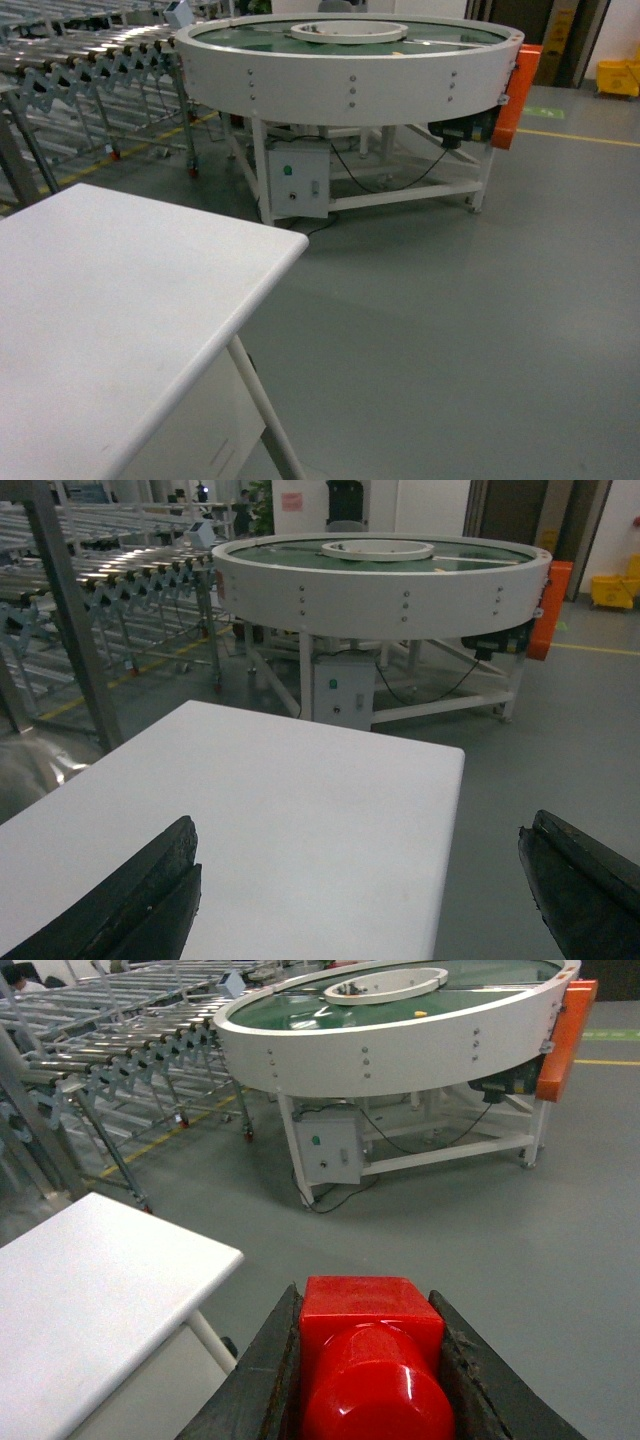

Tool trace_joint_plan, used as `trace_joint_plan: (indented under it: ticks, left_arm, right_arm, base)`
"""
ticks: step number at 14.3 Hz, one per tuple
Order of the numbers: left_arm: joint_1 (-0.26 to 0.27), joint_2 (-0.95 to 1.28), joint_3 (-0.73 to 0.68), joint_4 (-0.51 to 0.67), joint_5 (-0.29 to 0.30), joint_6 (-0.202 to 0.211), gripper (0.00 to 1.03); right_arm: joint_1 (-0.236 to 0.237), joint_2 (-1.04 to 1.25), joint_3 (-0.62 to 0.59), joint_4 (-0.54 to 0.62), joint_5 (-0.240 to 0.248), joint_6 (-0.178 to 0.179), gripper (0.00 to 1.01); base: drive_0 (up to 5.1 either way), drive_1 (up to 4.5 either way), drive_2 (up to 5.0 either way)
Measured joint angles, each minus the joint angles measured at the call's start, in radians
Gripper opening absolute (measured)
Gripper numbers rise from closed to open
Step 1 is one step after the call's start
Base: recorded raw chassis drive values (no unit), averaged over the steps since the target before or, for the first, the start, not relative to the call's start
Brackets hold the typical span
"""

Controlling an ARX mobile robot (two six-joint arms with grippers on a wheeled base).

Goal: Pick red block from blue box to shelf

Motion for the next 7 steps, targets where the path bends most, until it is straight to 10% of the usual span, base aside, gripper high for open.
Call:
trace_joint_plan:
  ticks: [7]
  left_arm:
    - [0.0,0.0,0.0,0.001,0.0,0.0,0.98]
  right_arm:
    - [0.0,0.001,0.0,0.005,0.0,0.0,0.27]
  base:
    - [-1.6,1.67,-4.9]
